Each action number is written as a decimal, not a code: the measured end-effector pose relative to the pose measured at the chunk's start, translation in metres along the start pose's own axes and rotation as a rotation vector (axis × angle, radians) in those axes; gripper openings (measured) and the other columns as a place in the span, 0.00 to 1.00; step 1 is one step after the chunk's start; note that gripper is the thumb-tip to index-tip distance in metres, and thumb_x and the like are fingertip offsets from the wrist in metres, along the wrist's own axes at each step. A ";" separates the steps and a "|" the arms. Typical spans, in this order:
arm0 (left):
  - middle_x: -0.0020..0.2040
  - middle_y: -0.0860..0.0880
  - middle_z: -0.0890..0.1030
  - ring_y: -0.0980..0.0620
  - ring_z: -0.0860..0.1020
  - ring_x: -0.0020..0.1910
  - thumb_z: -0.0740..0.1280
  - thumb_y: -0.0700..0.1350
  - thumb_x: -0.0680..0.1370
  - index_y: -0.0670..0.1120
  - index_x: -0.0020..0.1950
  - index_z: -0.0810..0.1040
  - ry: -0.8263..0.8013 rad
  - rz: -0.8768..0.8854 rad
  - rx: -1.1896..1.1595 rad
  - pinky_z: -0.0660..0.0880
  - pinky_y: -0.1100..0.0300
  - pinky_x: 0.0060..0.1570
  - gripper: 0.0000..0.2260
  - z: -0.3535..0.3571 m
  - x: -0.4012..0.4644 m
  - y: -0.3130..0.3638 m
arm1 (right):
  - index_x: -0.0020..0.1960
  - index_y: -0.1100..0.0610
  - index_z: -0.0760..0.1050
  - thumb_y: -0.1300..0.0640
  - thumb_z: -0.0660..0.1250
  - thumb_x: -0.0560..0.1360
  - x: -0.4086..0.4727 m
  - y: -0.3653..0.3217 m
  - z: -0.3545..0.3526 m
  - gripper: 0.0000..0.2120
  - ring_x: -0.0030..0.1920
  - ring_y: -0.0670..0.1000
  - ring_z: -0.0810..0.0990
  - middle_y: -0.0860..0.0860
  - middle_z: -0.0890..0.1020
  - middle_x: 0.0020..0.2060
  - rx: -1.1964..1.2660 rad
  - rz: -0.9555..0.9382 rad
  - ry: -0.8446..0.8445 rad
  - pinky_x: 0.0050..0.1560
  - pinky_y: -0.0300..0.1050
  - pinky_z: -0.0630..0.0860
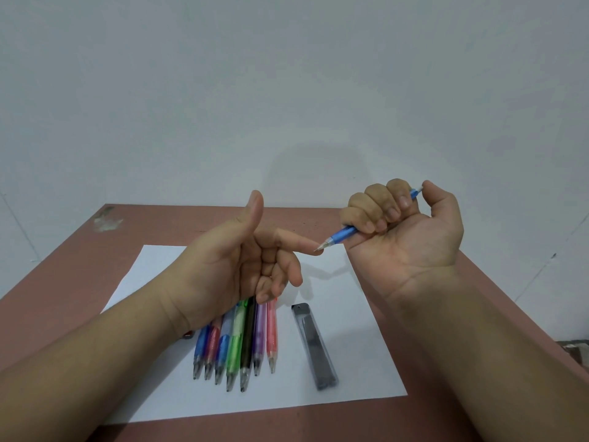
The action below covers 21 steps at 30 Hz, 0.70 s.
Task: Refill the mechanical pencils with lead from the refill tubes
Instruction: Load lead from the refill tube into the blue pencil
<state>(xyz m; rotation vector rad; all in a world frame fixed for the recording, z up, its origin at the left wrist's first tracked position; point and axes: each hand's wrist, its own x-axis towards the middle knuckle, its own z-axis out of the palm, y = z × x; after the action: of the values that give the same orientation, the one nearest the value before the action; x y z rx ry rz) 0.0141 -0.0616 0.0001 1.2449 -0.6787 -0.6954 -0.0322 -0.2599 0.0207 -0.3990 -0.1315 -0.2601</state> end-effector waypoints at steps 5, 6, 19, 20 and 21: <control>0.39 0.39 0.80 0.48 0.73 0.30 0.51 0.68 0.75 0.38 0.55 0.85 0.000 0.002 -0.003 0.69 0.58 0.29 0.38 0.000 -0.001 0.000 | 0.33 0.55 0.60 0.46 0.54 0.78 0.000 0.000 0.000 0.19 0.26 0.49 0.59 0.48 0.60 0.28 0.017 0.009 -0.006 0.29 0.41 0.59; 0.39 0.39 0.80 0.48 0.73 0.30 0.51 0.68 0.75 0.38 0.55 0.85 0.000 0.003 -0.002 0.69 0.58 0.30 0.38 0.000 -0.001 0.000 | 0.33 0.55 0.60 0.46 0.54 0.78 0.000 0.000 0.000 0.19 0.26 0.49 0.59 0.48 0.60 0.28 0.020 0.010 -0.005 0.29 0.41 0.59; 0.40 0.38 0.80 0.47 0.73 0.31 0.50 0.68 0.77 0.38 0.56 0.85 -0.011 0.020 0.011 0.69 0.58 0.30 0.38 -0.002 0.000 -0.002 | 0.33 0.55 0.60 0.46 0.54 0.77 0.000 0.000 -0.001 0.18 0.26 0.49 0.59 0.48 0.60 0.28 0.019 0.016 -0.007 0.28 0.41 0.60; 0.40 0.38 0.80 0.47 0.73 0.31 0.50 0.68 0.77 0.38 0.56 0.85 -0.011 0.020 0.012 0.69 0.58 0.30 0.38 -0.002 0.000 -0.002 | 0.33 0.55 0.60 0.46 0.54 0.77 0.000 0.000 -0.001 0.18 0.26 0.49 0.59 0.48 0.60 0.28 0.017 0.016 -0.007 0.28 0.42 0.60; 0.40 0.38 0.80 0.47 0.73 0.31 0.50 0.68 0.77 0.38 0.56 0.85 -0.011 0.021 0.012 0.69 0.58 0.30 0.37 -0.002 0.000 -0.002 | 0.33 0.55 0.60 0.46 0.54 0.77 0.000 0.000 -0.001 0.18 0.26 0.49 0.59 0.48 0.60 0.28 0.017 0.017 -0.006 0.28 0.42 0.60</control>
<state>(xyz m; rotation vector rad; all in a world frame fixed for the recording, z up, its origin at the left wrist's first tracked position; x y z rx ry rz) 0.0152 -0.0608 -0.0018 1.2445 -0.7050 -0.6822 -0.0322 -0.2602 0.0199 -0.3837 -0.1357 -0.2414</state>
